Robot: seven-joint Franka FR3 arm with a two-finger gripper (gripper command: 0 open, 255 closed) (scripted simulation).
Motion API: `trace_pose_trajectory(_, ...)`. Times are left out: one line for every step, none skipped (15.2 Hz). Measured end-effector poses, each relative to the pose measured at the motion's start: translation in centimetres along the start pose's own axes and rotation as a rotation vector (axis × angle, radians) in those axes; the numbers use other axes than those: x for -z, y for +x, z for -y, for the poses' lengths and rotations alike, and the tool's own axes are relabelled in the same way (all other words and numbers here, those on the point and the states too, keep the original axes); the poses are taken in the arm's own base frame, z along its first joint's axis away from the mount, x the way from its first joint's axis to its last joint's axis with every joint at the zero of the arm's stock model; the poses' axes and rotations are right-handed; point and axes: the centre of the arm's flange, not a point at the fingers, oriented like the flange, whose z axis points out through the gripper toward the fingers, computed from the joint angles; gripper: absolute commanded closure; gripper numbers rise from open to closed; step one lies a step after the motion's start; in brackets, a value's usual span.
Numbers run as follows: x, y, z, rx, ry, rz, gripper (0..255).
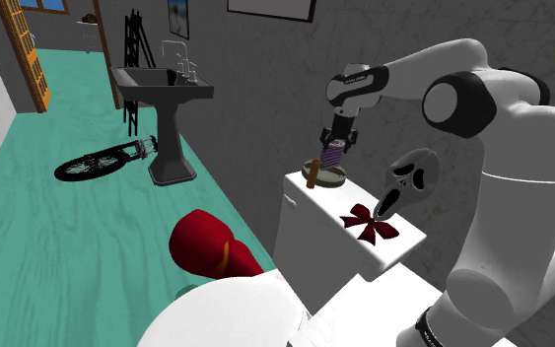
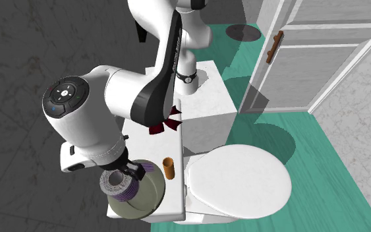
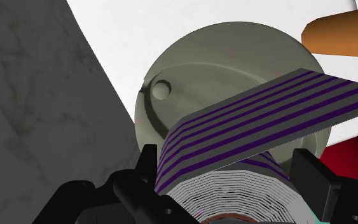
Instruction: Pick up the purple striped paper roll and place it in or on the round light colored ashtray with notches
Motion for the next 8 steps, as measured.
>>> trace_pose_trajectory(-0.4,0.0,-0.1,0.000,0.000,0.000,255)
trace_pose_trajectory(-1.1,0.1,-0.1,0.000,0.000,0.000,255)
trace_pose_trajectory(-1.8,0.1,0.0,0.000,0.000,0.000,255)
trace_pose_trajectory(-2.1,0.1,0.0,0.000,0.000,0.000,255)
trace_pose_trajectory(-2.3,0.0,0.0,0.000,0.000,0.000,255)
trace_pose_trajectory(-2.4,0.0,0.0,0.000,0.000,0.000,255)
trace_pose_trajectory(-2.4,0.0,0.0,0.000,0.000,-0.001,255)
trace_pose_trajectory(-2.4,0.0,0.0,0.000,0.000,-0.002,255)
